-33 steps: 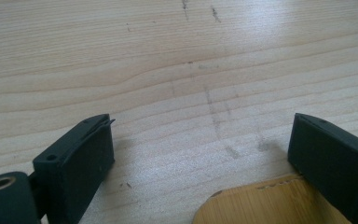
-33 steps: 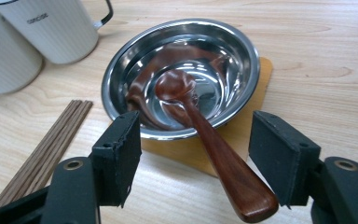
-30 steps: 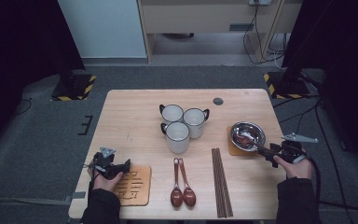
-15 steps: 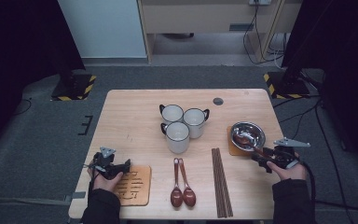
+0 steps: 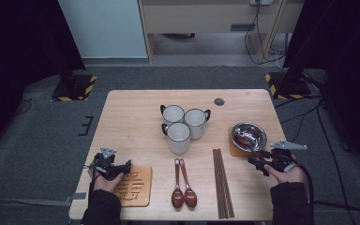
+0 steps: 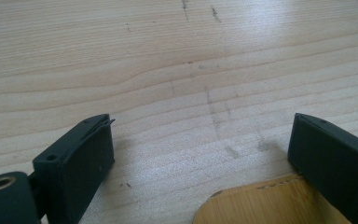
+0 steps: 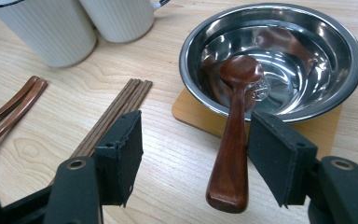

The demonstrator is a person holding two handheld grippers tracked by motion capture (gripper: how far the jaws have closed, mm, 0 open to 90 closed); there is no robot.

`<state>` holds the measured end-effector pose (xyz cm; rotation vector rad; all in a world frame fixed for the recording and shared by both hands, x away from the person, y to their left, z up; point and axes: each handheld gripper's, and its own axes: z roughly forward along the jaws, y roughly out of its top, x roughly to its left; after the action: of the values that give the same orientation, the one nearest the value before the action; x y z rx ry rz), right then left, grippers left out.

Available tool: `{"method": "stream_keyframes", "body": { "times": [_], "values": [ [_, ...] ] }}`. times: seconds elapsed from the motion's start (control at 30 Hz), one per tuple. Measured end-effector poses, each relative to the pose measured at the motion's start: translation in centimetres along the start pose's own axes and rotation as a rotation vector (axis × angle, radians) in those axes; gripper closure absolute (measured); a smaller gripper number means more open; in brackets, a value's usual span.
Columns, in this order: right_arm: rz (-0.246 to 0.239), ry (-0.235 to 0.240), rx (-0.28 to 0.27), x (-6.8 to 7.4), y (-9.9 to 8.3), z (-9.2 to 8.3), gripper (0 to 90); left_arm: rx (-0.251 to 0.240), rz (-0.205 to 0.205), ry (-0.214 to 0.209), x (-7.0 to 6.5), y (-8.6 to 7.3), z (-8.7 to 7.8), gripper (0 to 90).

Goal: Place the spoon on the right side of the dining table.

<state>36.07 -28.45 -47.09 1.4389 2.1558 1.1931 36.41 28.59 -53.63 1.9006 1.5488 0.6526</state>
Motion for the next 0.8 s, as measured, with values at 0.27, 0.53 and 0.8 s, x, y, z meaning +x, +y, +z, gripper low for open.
{"method": "stream_keyframes", "body": {
  "times": [0.27, 0.53, 0.8],
  "values": [
    [-0.012, 0.024, -0.002, 0.9, 0.3, 0.1, 35.9, 0.000, 0.000, 0.000, 0.0, 0.0, 0.0, 5.9],
    [-0.023, 0.047, 0.005, 1.6, 0.4, 0.5, 36.0, 0.000, 0.000, 0.000, 0.0, 0.0, 0.0, 5.9],
    [-0.029, 0.055, 0.008, 2.1, 0.5, 0.6, 36.0, 0.000, 0.000, 0.000, 0.0, 0.0, 0.0, 5.9]
  ]
}}
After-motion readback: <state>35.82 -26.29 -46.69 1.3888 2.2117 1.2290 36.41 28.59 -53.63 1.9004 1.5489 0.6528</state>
